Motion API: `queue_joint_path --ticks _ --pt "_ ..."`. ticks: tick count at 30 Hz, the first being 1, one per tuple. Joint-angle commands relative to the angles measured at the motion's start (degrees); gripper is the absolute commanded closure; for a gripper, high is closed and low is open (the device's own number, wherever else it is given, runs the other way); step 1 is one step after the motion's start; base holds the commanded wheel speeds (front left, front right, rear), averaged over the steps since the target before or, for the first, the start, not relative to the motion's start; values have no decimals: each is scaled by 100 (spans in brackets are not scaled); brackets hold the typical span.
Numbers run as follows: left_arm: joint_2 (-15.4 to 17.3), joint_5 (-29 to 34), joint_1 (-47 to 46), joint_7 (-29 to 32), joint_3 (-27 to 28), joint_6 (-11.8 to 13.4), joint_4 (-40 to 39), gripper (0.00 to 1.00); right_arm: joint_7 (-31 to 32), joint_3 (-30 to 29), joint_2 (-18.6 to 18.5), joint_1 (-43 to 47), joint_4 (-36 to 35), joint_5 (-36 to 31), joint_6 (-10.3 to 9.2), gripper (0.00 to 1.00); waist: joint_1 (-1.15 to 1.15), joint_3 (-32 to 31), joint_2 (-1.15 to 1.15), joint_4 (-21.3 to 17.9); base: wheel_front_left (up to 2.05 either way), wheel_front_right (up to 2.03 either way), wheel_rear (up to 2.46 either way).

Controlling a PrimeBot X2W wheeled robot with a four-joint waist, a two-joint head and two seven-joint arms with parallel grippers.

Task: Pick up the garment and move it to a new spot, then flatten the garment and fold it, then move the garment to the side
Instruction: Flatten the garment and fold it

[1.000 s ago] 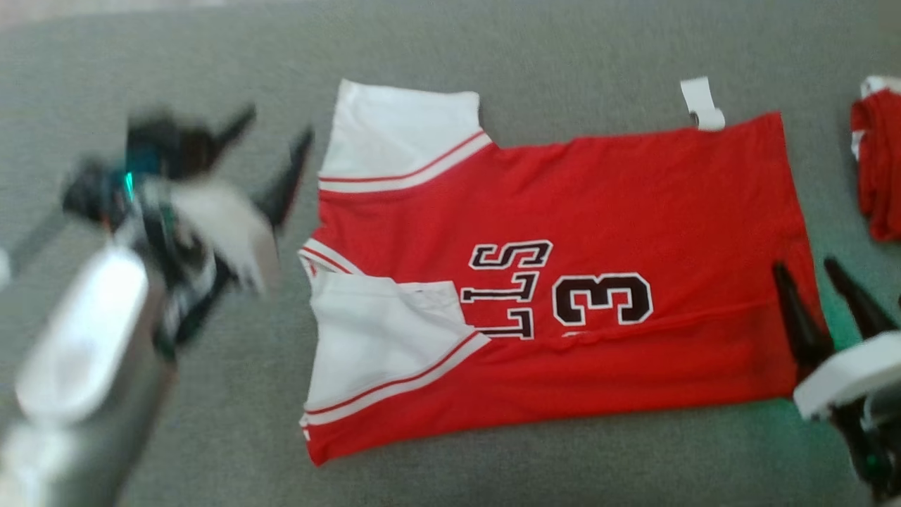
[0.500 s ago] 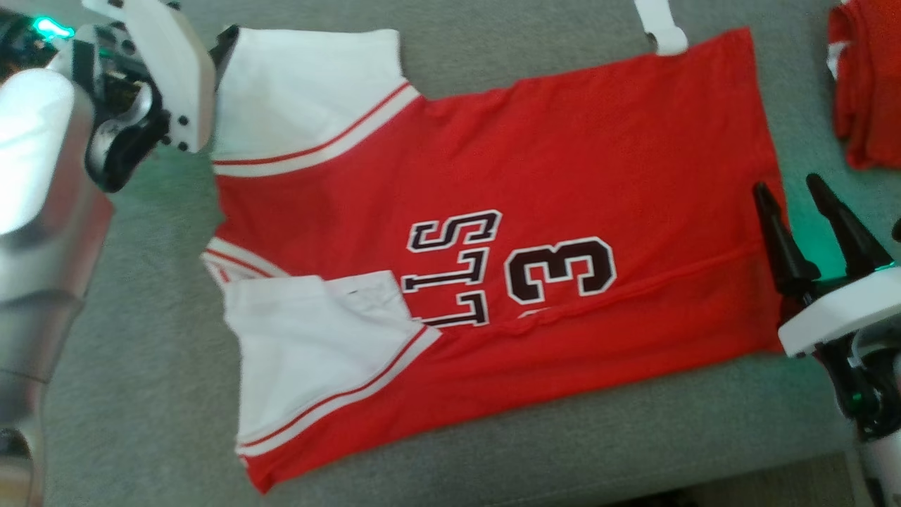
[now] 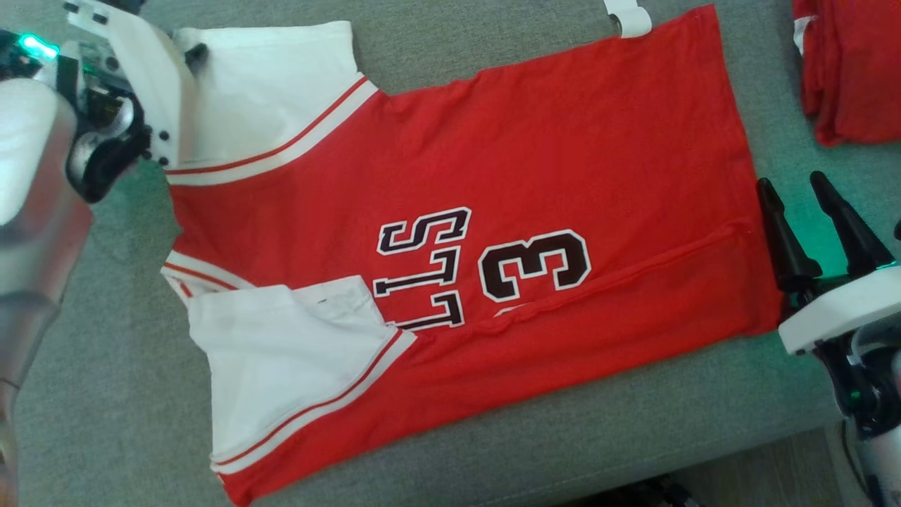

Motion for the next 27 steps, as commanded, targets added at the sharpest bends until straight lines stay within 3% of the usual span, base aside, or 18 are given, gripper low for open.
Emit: queue_joint_path --ticks 1,8,12,20,27 --pt "267 -98 -156 35 91 12 -42 100 -68 18 -128 -6 -158 -40 -5 0 0 -7 0 4 0 0 0" --pt "329 -231 -294 -464 -34 11 -112 100 93 0 -199 -174 -219 -60 -5 0 0 -51 0 82 0 0 0" --pt "340 -239 -449 -794 -181 11 -140 100 513 152 -216 -678 -87 49 -5 0 0 -94 0 172 0 0 0" --pt "259 -340 -778 -1026 -623 11 -318 100 1306 332 -96 -2193 898 -141 -5 0 0 -54 0 483 0 0 0" --pt "269 -474 -1006 -1145 -993 11 -547 100 1601 367 110 -2911 1781 -331 -5 0 0 -36 0 650 0 0 0"
